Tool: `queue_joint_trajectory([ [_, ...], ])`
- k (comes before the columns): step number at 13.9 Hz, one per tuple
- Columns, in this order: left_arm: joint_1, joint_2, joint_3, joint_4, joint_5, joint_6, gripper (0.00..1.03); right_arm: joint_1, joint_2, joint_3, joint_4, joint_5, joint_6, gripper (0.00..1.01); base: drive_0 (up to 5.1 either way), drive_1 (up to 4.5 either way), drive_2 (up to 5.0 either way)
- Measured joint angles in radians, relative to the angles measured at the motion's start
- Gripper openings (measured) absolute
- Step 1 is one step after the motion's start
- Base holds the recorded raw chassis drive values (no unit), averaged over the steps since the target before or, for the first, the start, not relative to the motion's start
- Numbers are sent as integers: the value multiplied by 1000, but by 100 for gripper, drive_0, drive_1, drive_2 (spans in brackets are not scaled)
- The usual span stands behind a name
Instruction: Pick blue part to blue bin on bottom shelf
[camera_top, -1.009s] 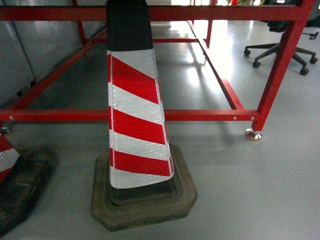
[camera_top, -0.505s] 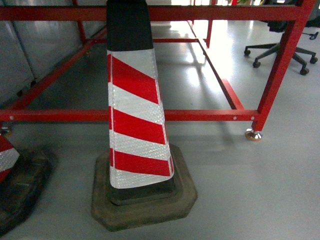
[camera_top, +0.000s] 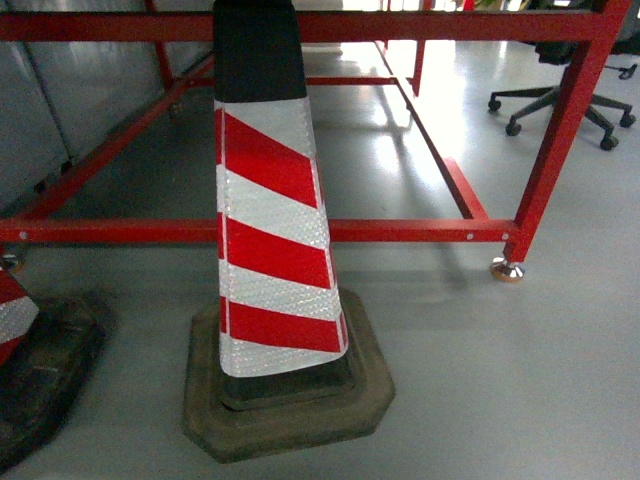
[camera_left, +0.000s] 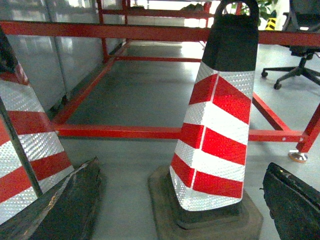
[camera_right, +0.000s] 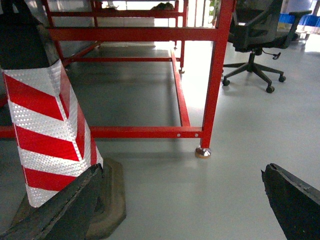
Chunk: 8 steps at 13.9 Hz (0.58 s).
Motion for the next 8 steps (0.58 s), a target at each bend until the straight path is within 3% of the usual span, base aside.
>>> queue_joint_trajectory([
  [8,0,0,0,-2,1,0,98,0,0,0,-1,-1,0,98,0,0,0],
])
